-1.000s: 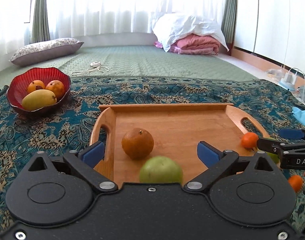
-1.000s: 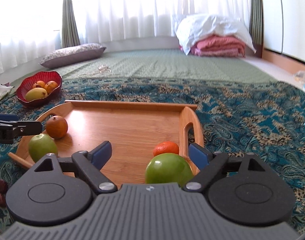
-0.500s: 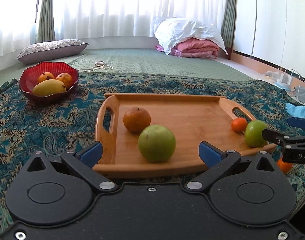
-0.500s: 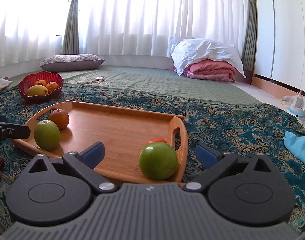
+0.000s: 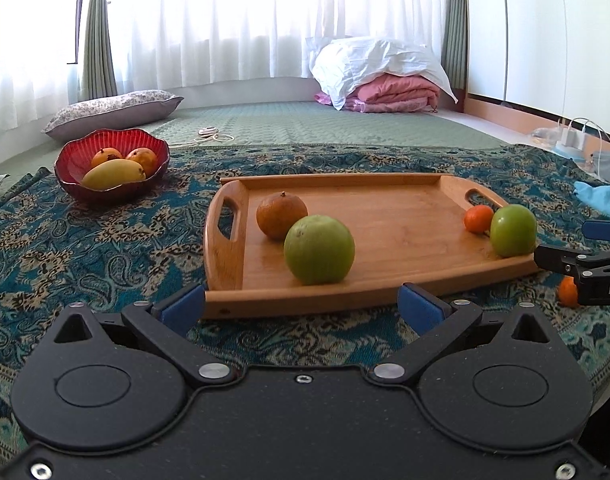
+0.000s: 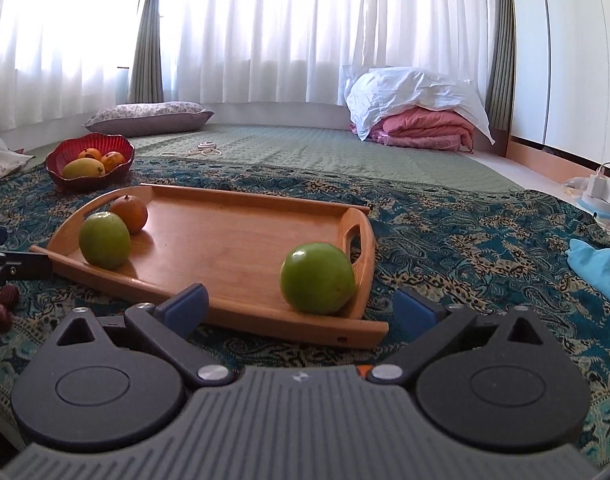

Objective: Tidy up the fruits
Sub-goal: 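Lift both open tools away from the tray, then grasp a dark red date with the left tool while the right tool grasps a tangerine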

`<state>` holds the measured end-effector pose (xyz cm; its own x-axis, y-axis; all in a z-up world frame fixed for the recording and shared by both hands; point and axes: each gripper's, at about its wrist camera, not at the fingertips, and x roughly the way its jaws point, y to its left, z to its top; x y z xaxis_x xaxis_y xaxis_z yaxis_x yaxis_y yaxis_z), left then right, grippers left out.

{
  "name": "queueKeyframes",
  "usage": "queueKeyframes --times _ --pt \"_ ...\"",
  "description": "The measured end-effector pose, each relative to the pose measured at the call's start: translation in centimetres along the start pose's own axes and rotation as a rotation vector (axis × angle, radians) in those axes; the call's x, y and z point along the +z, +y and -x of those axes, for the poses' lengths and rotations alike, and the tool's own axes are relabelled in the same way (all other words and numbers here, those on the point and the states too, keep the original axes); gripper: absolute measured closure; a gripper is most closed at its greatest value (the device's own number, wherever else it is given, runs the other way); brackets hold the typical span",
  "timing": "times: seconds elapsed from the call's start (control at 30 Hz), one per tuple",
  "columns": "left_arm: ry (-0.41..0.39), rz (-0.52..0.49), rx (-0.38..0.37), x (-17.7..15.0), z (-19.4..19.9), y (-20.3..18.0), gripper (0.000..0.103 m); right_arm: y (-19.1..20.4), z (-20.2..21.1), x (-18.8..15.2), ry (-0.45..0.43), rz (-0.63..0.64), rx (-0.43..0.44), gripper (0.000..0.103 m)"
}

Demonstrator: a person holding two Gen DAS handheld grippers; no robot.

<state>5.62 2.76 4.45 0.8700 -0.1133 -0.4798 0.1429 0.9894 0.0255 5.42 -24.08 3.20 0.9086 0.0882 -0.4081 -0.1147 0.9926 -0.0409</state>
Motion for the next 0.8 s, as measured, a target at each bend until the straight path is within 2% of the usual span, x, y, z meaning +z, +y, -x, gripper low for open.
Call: queueKeyframes --times 0.3,0.8 --pt "-0.001 -0.010 0.025 -1.6 0.8 -0.1 0.000 0.2 0.4 -1.5 0.021 0.027 -0.013 0.000" --pt "0.026 0.034 0.056 -3.9 1.5 1.2 0.000 1.1 0.8 -3.3 0.051 0.078 -0.024 0.000"
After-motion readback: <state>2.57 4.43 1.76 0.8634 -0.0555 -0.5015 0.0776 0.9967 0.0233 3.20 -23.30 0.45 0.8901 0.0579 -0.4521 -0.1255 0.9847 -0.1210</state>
